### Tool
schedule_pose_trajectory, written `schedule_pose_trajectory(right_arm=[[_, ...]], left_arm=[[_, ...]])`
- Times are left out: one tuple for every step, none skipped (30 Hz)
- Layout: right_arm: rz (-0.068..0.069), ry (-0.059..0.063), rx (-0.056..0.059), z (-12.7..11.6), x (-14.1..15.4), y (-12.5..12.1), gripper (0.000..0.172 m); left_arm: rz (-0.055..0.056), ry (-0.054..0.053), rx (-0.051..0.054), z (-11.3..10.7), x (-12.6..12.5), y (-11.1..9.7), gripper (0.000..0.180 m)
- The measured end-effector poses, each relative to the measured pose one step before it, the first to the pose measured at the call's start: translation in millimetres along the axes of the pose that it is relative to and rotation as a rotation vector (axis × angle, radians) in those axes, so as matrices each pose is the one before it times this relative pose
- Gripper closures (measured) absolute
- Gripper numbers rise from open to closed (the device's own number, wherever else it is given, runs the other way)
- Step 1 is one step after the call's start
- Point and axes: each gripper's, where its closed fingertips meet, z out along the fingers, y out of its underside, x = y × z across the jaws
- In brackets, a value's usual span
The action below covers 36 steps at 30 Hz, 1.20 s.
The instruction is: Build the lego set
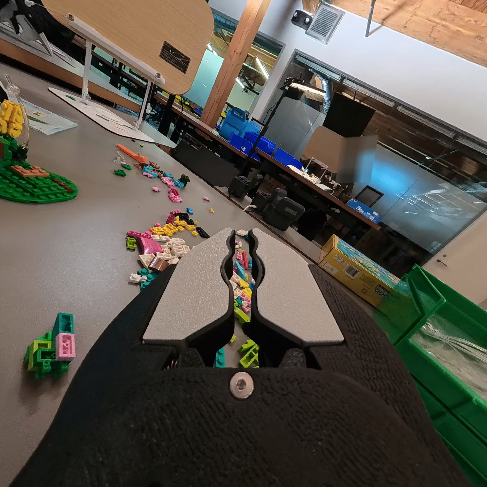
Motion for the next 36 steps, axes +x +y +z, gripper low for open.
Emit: schedule_pose_trajectory(right_arm=[[-0.0003,0.0001,0.0009,-0.14,-0.03,-0.18,0.164],[-0.0003,0.0,0.0001,-0.13,-0.15,-0.01,0.164],[0.0,-0.0004,-0.0007,-0.05,-0.04,0.08,0.165],[-0.0002,-0.0002,-0.0003,-0.02,-0.01,0.04,0.164],[-0.0001,-0.0001,0.0003,-0.13,-0.06,0.03,0.165],[0.0003,-0.0002,-0.0001,-0.08,0.02,0.04,0.165],[0.0,0.0004,-0.0004,-0.03,0.05,0.05,0.164],[0.0,0.0002,0.0,-0.14,0.02,-0.02,0.165],[0.0003,-0.0006,-0.0004,-0.03,-0.09,0.05,0.164],[-0.0002,-0.0002,-0.0004,0.04,-0.11,0.11,0.164],[-0.0006,0.0002,0.0002,-0.19,0.0,-0.09,0.165],[-0.0001,0.0002,-0.0001,-0.08,-0.08,0.05,0.165],[0.0,0.0005,-0.0002,-0.02,0.07,0.03,0.164],[-0.0005,0.001,-0.0004,-0.09,0.1,0.01,0.165],[-0.0007,0.0016,-0.0005,-0.03,0.26,0.06,0.164],[-0.0012,0.0028,-0.0006,-0.12,0.33,0.12,0.164],[-0.001,0.0031,-0.0015,-0.03,0.41,0.17,0.164],[-0.0001,0.0019,-0.0011,-0.14,0.19,0.1,0.164],[0.0002,0.0009,-0.0002,-0.15,0.1,0.01,0.164],[0.0001,0.0003,0.0005,-0.09,-0.09,-0.15,0.164],[0.0,-0.0006,0.0007,-0.14,-0.26,-0.22,0.165],[-0.0001,-0.0014,0.0009,-0.11,-0.49,-0.32,0.164],[-0.0007,-0.0014,0.0015,-0.06,-0.61,-0.39,0.165],[-0.0015,-0.0013,0.0019,-0.09,-0.56,-0.56,0.164],[-0.0017,-0.0016,0.0014,0.01,-0.63,-0.4,0.164],[-0.0019,-0.0019,0.0008,-0.02,-0.77,-0.39,0.165],[-0.0025,-0.0015,0.0009,0.05,-0.62,-0.36,0.165],[-0.0021,-0.0014,0.0011,-0.02,-0.63,-0.27,0.165],[-0.001,-0.0021,0.0007,0.22,-0.61,-0.2,0.165],[-0.0005,-0.0021,0.0002,0.26,-0.54,-0.17,0.164],[-0.0003,-0.0017,0.0004,0.45,-0.35,0.03,0.165],[-0.0001,-0.0016,0.0004,0.39,-0.24,-0.04,0.164],[0.0001,-0.0015,0.0,0.34,-0.3,0.11,0.165],[0.0002,-0.0012,-0.0006,0.22,-0.03,0.19,0.165],[0.0,-0.0001,-0.0004,-0.04,0.11,0.12,0.164],[0.0003,0.0008,0.0011,-0.02,0.26,-0.04,0.164]], left_arm=[[-0.0114,0.0168,0.0063,-0.11,1.25,-0.13,0.156],[-0.0068,0.0068,0.0057,-0.21,-0.24,-0.01,0.157],[-0.0047,0.0071,0.0031,-0.32,0.01,0.13,0.158],[-0.0028,0.0075,-0.0007,-0.53,0.2,0.44,0.161],[0.0024,0.0016,-0.0022,-0.57,-0.41,0.78,0.164],[0.0018,0.0023,0.0001,-0.47,0.04,0.44,0.166],[-0.0018,0.0026,0.0007,-0.17,-0.07,0.2,0.167],[-0.003,0.0022,-0.0002,-0.2,-0.17,0.11,0.168],[-0.002,0.0008,-0.001,-0.14,-0.27,0.12,0.17],[0.0005,0.0005,-0.0007,-0.31,-0.11,0.04,0.171],[0.0016,-0.0003,-0.0002,-0.63,0.01,-0.05,0.173],[0.0023,-0.0053,0.0015,-1.1,-0.44,-0.35,0.175],[0.003,-0.0115,0.0046,-1.79,-1.08,-0.97,0.177],[0.0023,-0.0184,0.0106,-2.82,-1.32,-2.12,0.178],[-0.002,-0.0358,0.0214,-4.32,-3.08,-3.8,0.178],[-0.0099,-0.0665,0.041,-6.41,-6.82,-6.1,0.179],[-0.0094,-0.0611,0.0499,-8.48,-6.16,-6.54,0.179],[-0.0176,-0.0536,0.0541,-10.15,-5.91,-5.99,0.18],[-0.0301,-0.0535,0.0589,-11.36,-7.15,-5.52,0.18],[-0.0394,-0.0486,0.062,-12.67,-7.51,-4.87,0.18],[-0.0455,-0.0422,0.0603,-13.32,-8.1,-3.94,0.18],[-0.048,-0.0381,0.0555,-13.91,-9.05,-3.15,0.18],[-0.0494,-0.0388,0.0525,-14.38,-10.37,-2.47,0.18],[-0.0463,-0.0398,0.0456,-14.46,-11.58,-1.53,0.18],[-0.0423,-0.0438,0.0353,-14.2,-12.9,-0.22,0.18],[-0.0431,-0.0415,0.0247,-13.32,-13.15,0.9,0.18],[-0.0413,-0.0331,0.0139,-12.38,-12.5,1.64,0.179],[-0.0369,-0.0268,0.0063,-11.38,-11.37,2.35,0.178],[-0.0389,-0.0334,0.0067,-10.52,-11.44,2.48,0.175],[-0.043,-0.0317,0.0111,-9.78,-10.45,2.09,0.169],[-0.0459,-0.0277,0.016,-9.17,-9.11,1.44,0.161],[-0.0443,-0.0318,0.0212,-8.93,-8.94,0.6,0.15],[-0.0407,-0.0401,0.0274,-8.61,-9.8,-0.46,0.142],[-0.0407,-0.0484,0.0425,-8.74,-11.02,-2.68,0.136],[-0.0363,-0.0385,0.0527,-8.54,-9.61,-4.68,0.135],[-0.0252,-0.0362,0.0551,-7.85,-8.43,-6.02,0.133]])
